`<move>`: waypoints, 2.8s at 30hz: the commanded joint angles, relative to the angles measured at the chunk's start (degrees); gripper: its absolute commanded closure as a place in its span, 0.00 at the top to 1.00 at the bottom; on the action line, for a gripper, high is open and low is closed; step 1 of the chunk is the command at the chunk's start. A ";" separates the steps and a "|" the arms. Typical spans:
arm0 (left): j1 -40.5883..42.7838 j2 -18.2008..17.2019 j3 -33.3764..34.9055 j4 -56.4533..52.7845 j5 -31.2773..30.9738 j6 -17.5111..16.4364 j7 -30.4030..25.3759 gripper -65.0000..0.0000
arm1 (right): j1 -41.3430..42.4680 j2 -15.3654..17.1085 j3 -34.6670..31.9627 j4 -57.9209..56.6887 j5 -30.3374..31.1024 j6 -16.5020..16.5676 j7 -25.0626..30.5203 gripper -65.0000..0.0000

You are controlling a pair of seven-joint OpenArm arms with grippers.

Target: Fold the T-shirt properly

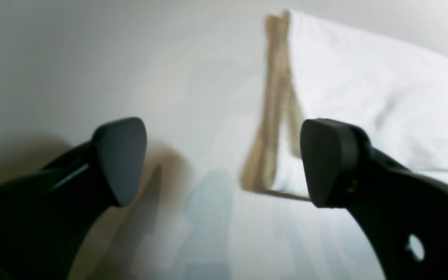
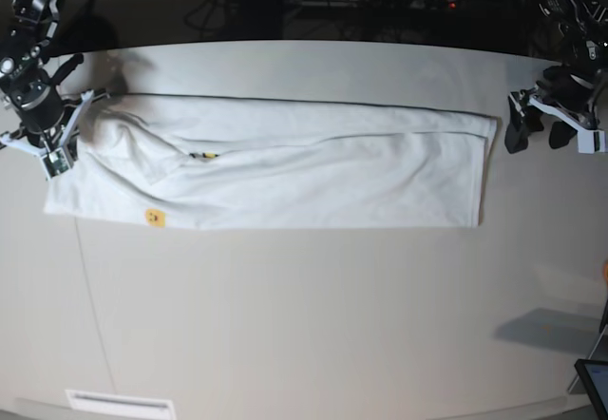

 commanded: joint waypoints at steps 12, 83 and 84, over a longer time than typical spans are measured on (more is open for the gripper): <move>-5.66 -0.49 4.21 -10.24 -1.17 -0.32 1.55 0.91 | -0.53 0.72 0.23 0.77 0.54 -0.45 1.14 0.02; -8.12 4.17 13.27 0.48 4.45 -0.32 1.72 0.00 | 0.62 0.64 -7.33 -1.16 0.63 -0.45 1.05 0.01; -8.12 4.17 13.27 0.48 4.45 -0.32 1.72 0.00 | 0.70 0.28 -7.51 -1.95 0.63 -0.45 1.05 0.01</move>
